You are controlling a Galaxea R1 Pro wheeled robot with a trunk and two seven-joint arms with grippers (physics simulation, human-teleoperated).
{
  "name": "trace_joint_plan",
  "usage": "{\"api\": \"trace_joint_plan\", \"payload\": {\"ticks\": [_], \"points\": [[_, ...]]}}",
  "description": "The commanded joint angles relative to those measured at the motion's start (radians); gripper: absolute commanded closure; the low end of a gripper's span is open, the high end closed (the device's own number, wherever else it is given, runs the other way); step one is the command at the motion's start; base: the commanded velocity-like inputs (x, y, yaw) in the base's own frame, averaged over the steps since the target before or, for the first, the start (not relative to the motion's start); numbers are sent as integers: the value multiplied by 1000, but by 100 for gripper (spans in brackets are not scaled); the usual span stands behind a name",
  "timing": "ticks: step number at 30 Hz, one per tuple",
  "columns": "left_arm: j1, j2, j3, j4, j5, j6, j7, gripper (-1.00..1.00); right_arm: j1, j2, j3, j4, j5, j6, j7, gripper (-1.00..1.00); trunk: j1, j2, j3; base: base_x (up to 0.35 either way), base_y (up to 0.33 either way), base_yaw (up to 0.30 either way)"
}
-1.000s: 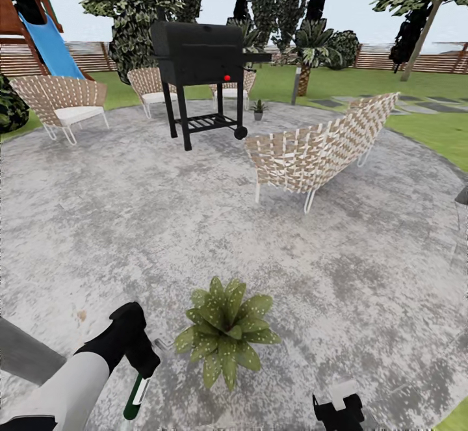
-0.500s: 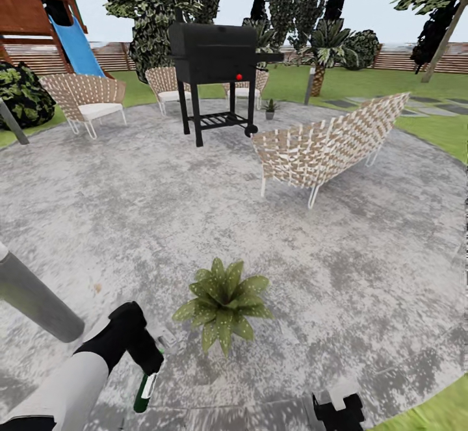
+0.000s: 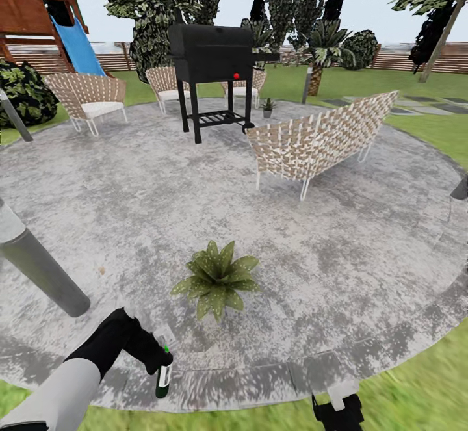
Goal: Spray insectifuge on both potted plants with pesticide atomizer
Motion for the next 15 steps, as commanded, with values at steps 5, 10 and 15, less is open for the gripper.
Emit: {"api": "trace_joint_plan", "payload": {"ticks": [5, 10, 15], "points": [[0, -8, 6, -2, 30, -26, -6, 100, -1, 1, -6, 2, 9, -4, -4, -100, -1, 0, -1, -90, -6, 0], [0, -14, 10, -3, 33, -29, -4, 100, -1, 3, -8, 2, 6, -5, -4, -100, -1, 0, -1, -1, 0, 0], [0, -17, 10, -2, 68, -32, -4, 100, -1, 5, -7, 0, 7, -3, -2, -100, -1, 0, -1, 0, 0, 0]]}}
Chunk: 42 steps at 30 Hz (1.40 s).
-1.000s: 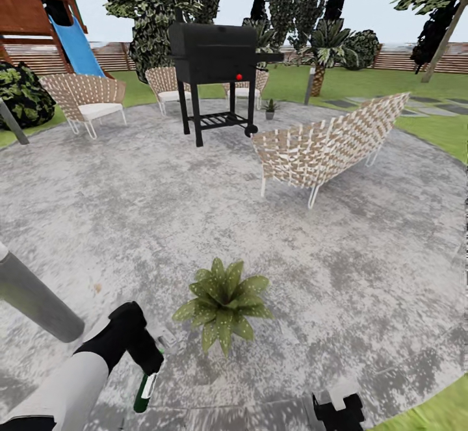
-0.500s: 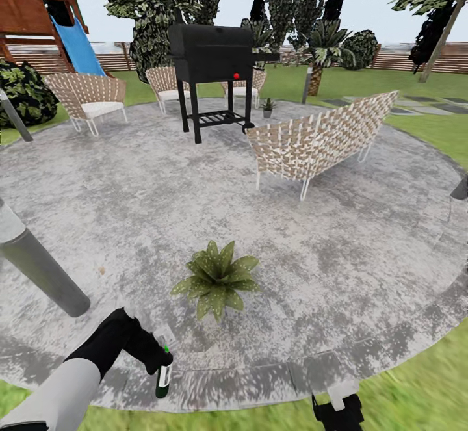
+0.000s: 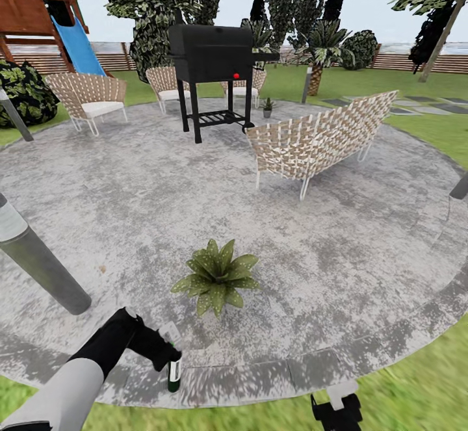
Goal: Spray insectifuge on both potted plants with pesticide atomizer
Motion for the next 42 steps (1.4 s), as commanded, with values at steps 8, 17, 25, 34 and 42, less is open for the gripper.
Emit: {"api": "trace_joint_plan", "payload": {"ticks": [8, 17, 25, 34, 42], "points": [[0, 0, 5, 5, 35, -38, -5, 100, -2, -8, 7, -216, 66, -2, 276, -100, 0, 0, -1, 0, 0, 0], [-13, -1, -59, 41, -26, -146, -9, 100, -146, 3, 34, -327, 265, 4, 851, -100, 0, 0, -1, 0, 0, 0], [-11, -60, -131, 42, -121, -136, -7, 100, -209, 88, 37, -324, 272, 2, 1002, 100, 0, 0, -1, 0, 0, 0], [-8, -91, -133, 42, -121, -135, -6, 100, -209, 151, 213, -323, 270, 3, 999, 100, 0, 0, -1, 0, 0, 0], [-4, -102, -130, 45, -160, -135, 62, 100, -209, 188, 215, -329, 269, 3, 1001, 100, 0, 0, -1, 0, 0, 0]]}}
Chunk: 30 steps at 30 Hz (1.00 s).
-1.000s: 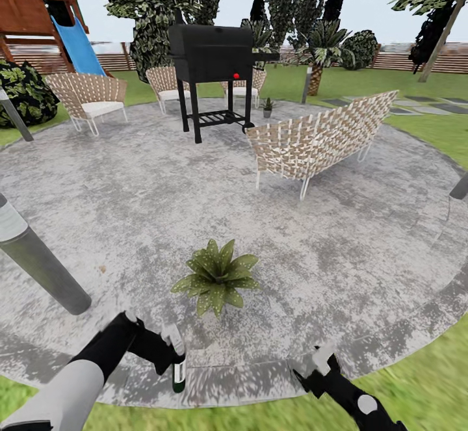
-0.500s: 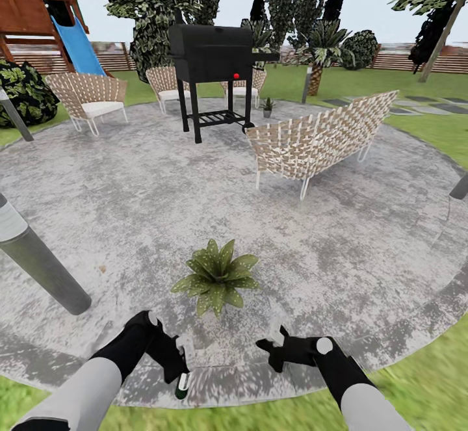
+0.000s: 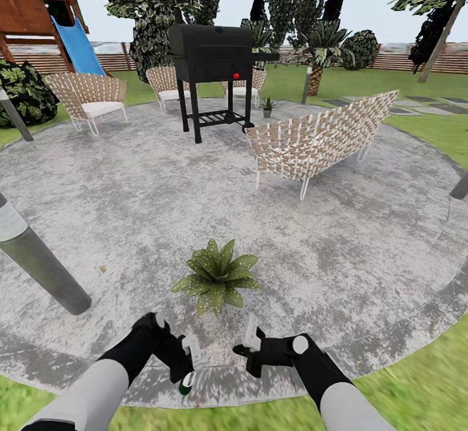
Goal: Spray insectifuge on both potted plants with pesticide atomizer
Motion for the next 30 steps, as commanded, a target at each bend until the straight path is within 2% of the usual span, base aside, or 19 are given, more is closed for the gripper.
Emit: {"api": "trace_joint_plan", "payload": {"ticks": [1, 7, 14, 27, 28, 30], "points": [[0, -2, -1, -2, -1, 10, -4, 100, -1, 2, -8, -1, 7, -4, 6, 100, 0, 0, -1, 0, 0, 0], [0, -15, -1, 19, -2, 6, -2, 100, -1, 2, -8, -2, 7, -4, 28, 100, 0, 0, -1, 0, 0, 0], [-1, -42, 1, 20, 6, -3, -1, 100, -1, 2, -8, -2, 7, -4, 29, 100, 0, 0, -1, 0, 0, 0], [-1, -45, 3, 18, 16, -7, 1, 100, -1, 2, -8, -1, 1, -4, 30, 100, 0, 0, -1, 0, 0, 0], [-1, -46, 3, 18, 16, -8, 1, 100, -1, 2, -8, 0, -14, -4, 29, 100, 0, 0, -1, 0, 0, 0], [-1, -51, 3, 18, 16, -8, 1, 100, -1, 2, -8, 1, -85, 1, 29, 100, 0, 0, -1, 0, 0, 0]]}}
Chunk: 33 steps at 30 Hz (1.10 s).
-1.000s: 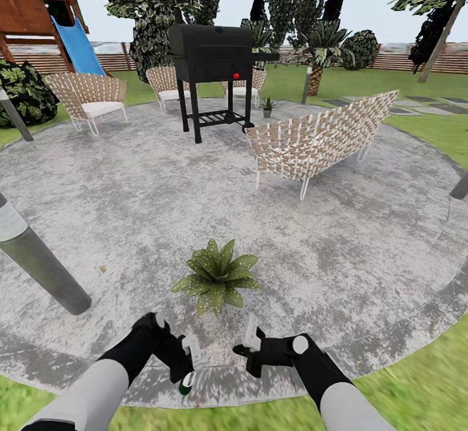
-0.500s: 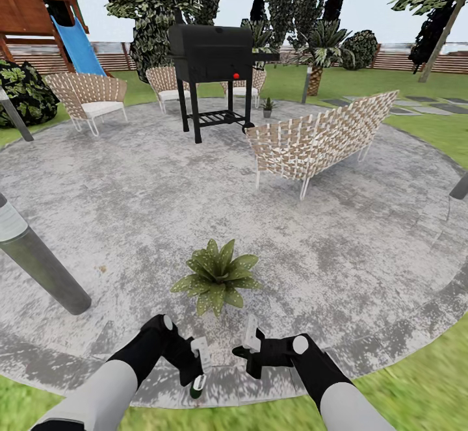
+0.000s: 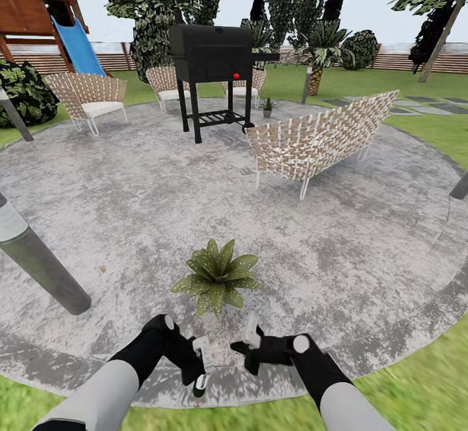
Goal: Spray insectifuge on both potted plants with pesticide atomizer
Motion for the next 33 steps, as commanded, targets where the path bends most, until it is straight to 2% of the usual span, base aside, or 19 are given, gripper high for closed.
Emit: {"api": "trace_joint_plan", "payload": {"ticks": [1, 3, 6, 19, 22, 33], "points": [[0, -2, -1, -2, -1, 10, -3, 100, 0, 2, -8, -1, -21, 6, 6, 100, 0, 0, -1, 0, 0, 0], [0, -4, -1, -2, 0, 10, 4, 100, -1, 2, -8, -3, -44, 28, 7, 100, 0, 0, -1, 0, 0, 0], [0, -5, -1, -2, 0, 10, 16, 100, -1, 2, -8, -3, -51, 36, 8, 100, 0, 0, -1, 0, 0, 0], [-1, -38, -1, -18, 0, 10, 21, 100, -1, 2, -7, -1, -52, 38, 8, 100, 0, 0, -1, 0, 0, 0], [-2, -50, -3, -20, 0, 10, 40, 100, -1, 2, -7, 0, -52, 38, 8, 100, 0, 0, -1, 0, 0, 0], [-5, -65, -3, -23, 0, 12, 50, 100, -1, 2, -7, 1, -52, 38, 7, 100, 0, 0, -1, 0, 0, 0]]}}
